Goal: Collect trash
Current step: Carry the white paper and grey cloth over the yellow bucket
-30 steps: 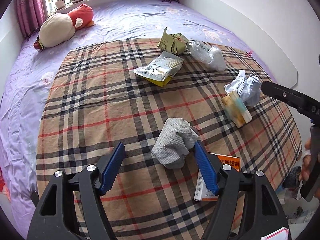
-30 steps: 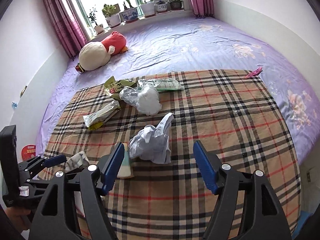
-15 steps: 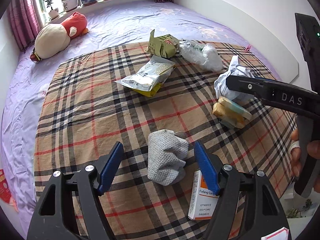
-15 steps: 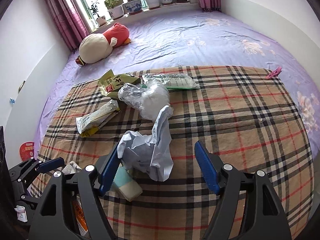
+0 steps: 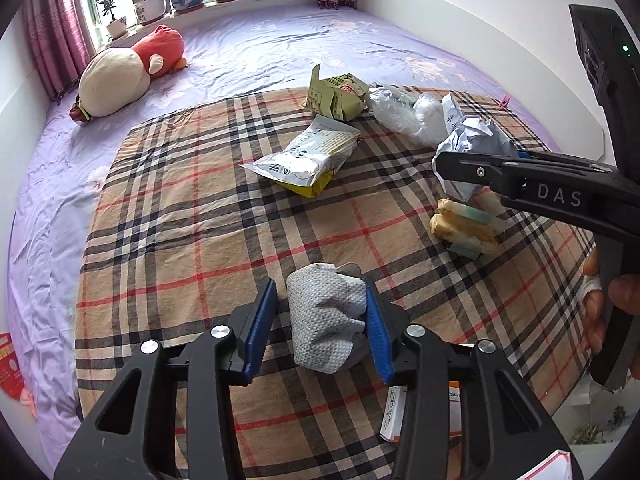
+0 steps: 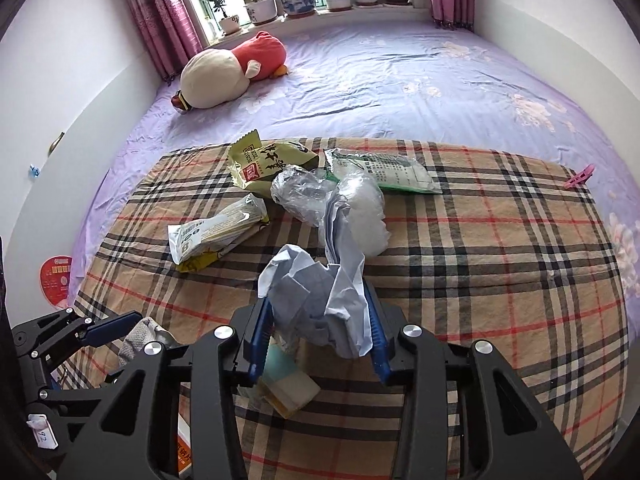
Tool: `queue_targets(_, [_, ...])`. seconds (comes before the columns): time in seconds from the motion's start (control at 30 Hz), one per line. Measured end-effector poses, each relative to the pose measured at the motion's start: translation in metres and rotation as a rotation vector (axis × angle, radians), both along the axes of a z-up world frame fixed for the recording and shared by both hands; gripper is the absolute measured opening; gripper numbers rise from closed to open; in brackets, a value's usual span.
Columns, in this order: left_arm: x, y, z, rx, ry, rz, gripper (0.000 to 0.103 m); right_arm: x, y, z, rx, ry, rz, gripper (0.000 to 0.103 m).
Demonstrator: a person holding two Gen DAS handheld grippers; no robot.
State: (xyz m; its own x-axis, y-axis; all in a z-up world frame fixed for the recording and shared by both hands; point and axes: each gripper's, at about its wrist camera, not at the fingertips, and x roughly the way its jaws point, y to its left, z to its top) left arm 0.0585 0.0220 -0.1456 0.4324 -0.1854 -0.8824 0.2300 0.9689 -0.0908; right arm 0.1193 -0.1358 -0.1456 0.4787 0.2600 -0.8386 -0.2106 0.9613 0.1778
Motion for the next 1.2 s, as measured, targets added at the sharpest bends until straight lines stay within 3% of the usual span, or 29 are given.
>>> queue_targets(0.23, [0.005,0.007,0.001,-0.05,0.019,-0.001,0.034,-0.009,-0.017,0.014,0.015,-0.015,-0.026,0.043])
queue_targets(0.6, [0.002,0.002,0.023,-0.057,-0.011,-0.047,0.033,-0.051,-0.054,0.031,0.022,-0.035,-0.075,0.043])
queue_targets(0.9, [-0.018,-0.042,0.049,-0.071,-0.049,-0.192,0.033,-0.114,-0.087,0.041,0.055,-0.036,-0.142,0.043])
queue_targets(1.2, [-0.051,-0.114,0.054,-0.086,-0.039,-0.43,0.033,-0.185,-0.129,0.051,0.08,-0.049,-0.272,0.043])
